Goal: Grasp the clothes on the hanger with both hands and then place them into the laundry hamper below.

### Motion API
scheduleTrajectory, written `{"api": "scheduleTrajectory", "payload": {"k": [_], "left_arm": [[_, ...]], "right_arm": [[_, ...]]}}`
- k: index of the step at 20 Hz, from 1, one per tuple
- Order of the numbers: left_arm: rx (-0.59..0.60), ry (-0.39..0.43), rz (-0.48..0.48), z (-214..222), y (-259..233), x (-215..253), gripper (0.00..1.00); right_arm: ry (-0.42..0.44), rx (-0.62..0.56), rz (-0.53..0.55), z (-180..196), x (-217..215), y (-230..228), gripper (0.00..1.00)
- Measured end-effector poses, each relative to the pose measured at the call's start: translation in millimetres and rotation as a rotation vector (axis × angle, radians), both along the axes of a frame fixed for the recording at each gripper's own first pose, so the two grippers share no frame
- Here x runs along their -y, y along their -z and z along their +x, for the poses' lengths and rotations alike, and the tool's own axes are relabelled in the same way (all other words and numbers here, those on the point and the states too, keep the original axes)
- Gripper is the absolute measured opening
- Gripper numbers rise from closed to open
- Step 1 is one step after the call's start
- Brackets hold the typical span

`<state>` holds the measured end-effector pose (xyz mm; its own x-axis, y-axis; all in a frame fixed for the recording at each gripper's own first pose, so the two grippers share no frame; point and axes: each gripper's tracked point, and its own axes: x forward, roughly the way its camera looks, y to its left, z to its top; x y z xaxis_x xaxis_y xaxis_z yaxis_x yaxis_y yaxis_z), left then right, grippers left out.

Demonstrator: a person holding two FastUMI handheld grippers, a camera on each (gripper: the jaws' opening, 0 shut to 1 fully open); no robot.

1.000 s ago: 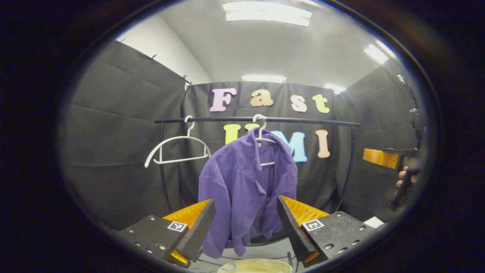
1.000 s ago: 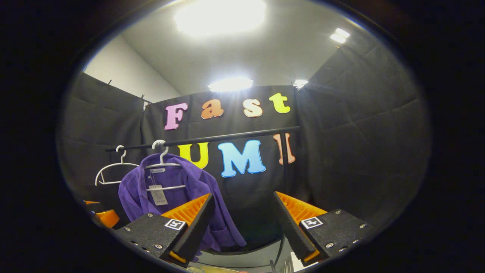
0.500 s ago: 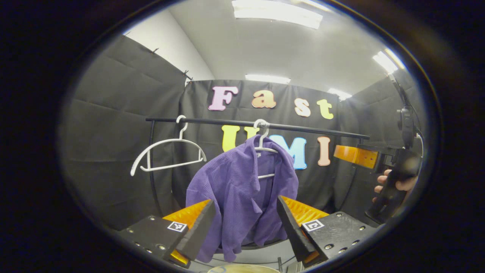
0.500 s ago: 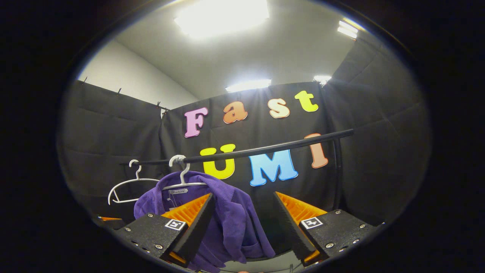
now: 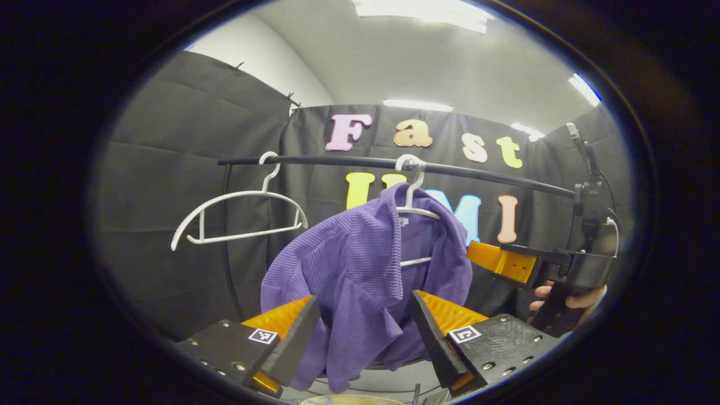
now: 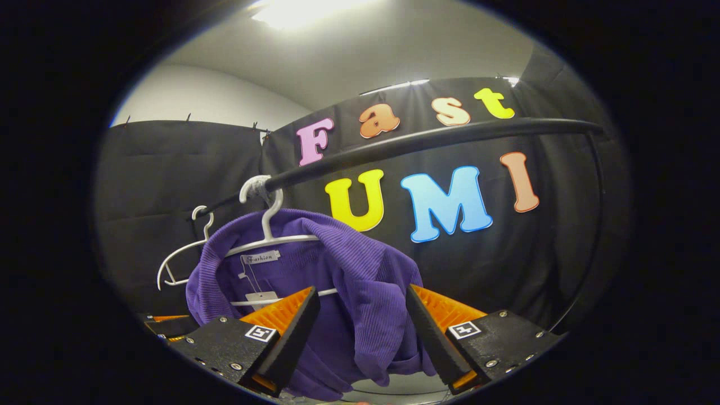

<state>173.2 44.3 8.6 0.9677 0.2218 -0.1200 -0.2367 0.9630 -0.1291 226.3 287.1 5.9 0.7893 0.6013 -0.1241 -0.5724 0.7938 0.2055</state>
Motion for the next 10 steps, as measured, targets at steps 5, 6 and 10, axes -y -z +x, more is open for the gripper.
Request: {"api": "scheduleTrajectory", "payload": {"k": [5, 6, 10], "left_arm": [[-0.032, -0.081, -0.042, 31, 23, -7, 0.94], [-0.042, -0.103, -0.045, 36, 30, -9, 0.94], [-0.057, -0.147, -0.044, 56, 39, -15, 0.99]], "right_arm": [[-0.075, -0.023, 0.0, 30, -32, 16, 0.95], [-0.074, -0.019, -0.015, 36, -35, 19, 0.95], [-0.076, 0.03, 0.009, 56, -49, 9, 0.95]]}}
